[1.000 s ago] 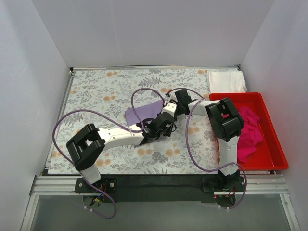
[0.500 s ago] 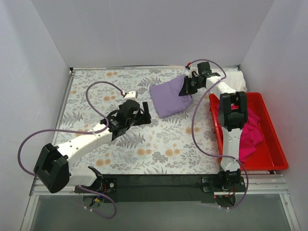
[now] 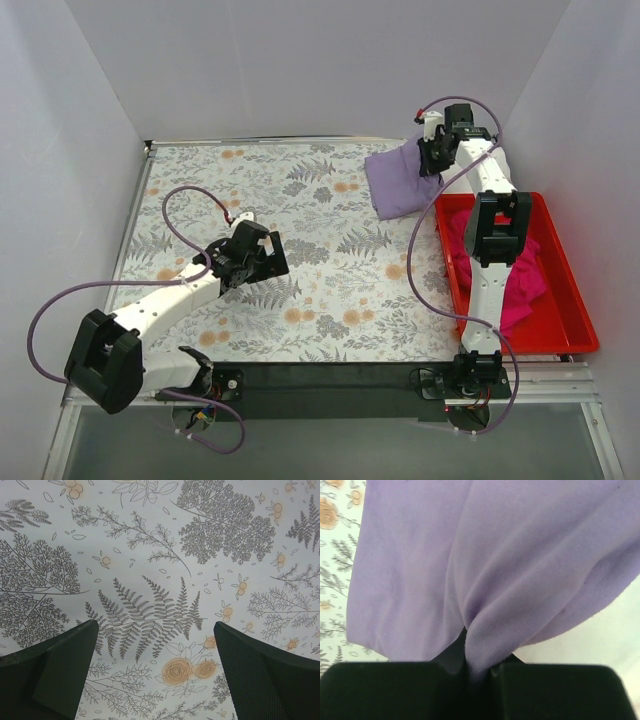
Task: Fold and stack the t-shirts
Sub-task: Neatly place the folded tshirt to the corner
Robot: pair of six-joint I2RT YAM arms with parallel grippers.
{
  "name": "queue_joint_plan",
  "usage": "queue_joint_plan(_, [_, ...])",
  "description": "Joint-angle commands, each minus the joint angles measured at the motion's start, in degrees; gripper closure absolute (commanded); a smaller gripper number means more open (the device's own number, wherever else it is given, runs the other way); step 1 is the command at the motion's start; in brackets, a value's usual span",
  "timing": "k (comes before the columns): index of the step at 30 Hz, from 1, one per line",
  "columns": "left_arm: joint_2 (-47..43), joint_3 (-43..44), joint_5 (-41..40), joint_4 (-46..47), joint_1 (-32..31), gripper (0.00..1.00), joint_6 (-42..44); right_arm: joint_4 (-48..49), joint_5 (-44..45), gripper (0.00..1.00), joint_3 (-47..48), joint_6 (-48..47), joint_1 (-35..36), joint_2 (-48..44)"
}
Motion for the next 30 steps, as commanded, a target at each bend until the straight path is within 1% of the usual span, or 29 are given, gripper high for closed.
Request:
queue_joint_plan(1, [1.5,1.2,2.2,-2.2,0.3,0.06,-1.5,0.1,6.9,0.99,4.7,-7.3,-0.3,-2.1])
queue_joint_plan(6, [4.0,2.3,3.2,-3.2,0.5,0.07,-1.4,1.1,7.7,0.99,7.2,-7.8,-2.0,-3.3])
queue_joint_plan(9, [5.6,2.7,3.7,-3.1,0.5,0.07,-1.4,2.1,7.6,0.99,7.2,-8.0,-2.0,-4.6])
queue_joint_plan(10, [6.1,2.9,4.2,-3.0,0.5,0.07,-1.5,2.4,7.6,0.99,7.2,-8.0,-3.9,-5.0])
queue_joint_plan(14, [7.9,3.7,4.9,-2.8,0.6,0.07,-1.3,3.6,7.8,0.99,7.2,-8.2,-5.5,-4.8])
queue_joint_plan(21, [9.7,3.9,6.1,-2.8,0.5,0.07,-1.2,4.9,6.9,0.99,5.3,-8.7,-7.1,-7.4])
queue_joint_plan(30, [12.0,3.9,7.5,-2.0,0.5,0.07,-1.7,8.0,9.1,0.99,3.6,-9.4,-9.1,-9.0])
